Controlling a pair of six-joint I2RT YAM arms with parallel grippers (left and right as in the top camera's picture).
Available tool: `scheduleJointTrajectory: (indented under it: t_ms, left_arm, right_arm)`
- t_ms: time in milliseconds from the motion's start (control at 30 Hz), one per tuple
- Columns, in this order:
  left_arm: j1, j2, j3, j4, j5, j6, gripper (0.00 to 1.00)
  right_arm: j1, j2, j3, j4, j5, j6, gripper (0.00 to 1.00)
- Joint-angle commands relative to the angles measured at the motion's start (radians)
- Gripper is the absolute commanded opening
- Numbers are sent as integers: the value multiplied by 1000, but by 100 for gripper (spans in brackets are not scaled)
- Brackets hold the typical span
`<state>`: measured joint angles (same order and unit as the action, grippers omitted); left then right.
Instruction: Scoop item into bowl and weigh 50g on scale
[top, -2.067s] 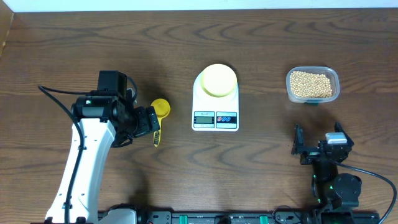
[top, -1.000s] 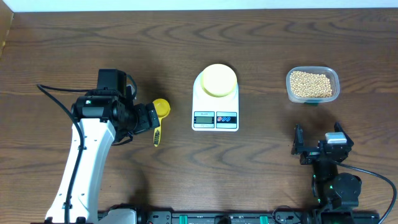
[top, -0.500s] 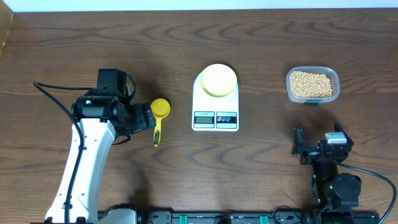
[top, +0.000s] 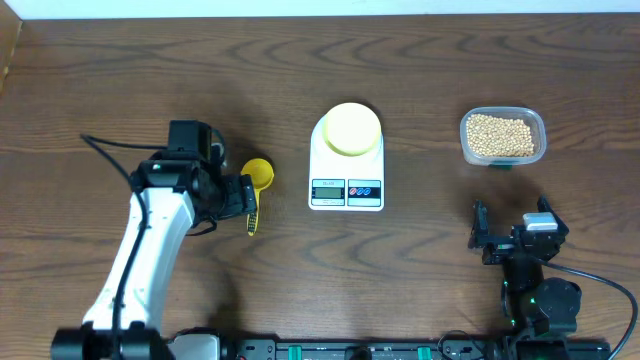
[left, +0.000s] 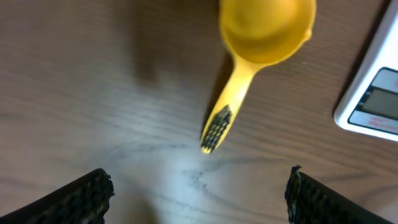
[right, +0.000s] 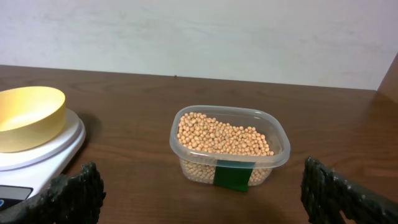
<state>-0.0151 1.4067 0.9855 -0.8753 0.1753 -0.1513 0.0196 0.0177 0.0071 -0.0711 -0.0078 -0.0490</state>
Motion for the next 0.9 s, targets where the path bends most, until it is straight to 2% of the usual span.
scheduleJointTrajectory:
  t_ms: [0, 200, 400, 533, 633, 867]
  left_arm:
    - [2, 57, -13, 42, 66, 68, 91]
    - [3, 181, -13, 93, 64, 78, 91]
    - [2, 276, -13, 103, 66, 171, 88]
    - [2, 300, -13, 116, 139, 228, 85]
    - [3, 301, -14, 137, 139, 230, 77]
    - [2, 301, -15, 186, 139, 229, 76]
  right_arm:
    - [-5, 2, -2, -5, 2, -12, 99]
    - [-5, 2, -2, -5, 2, -12, 99]
    - [-5, 2, -2, -5, 2, -12, 99]
    - [-5, 2, -2, -5, 2, -12, 99]
    - [-5, 2, -2, -5, 2, -12, 99]
    - [-5, 2, -2, -5, 2, -12, 99]
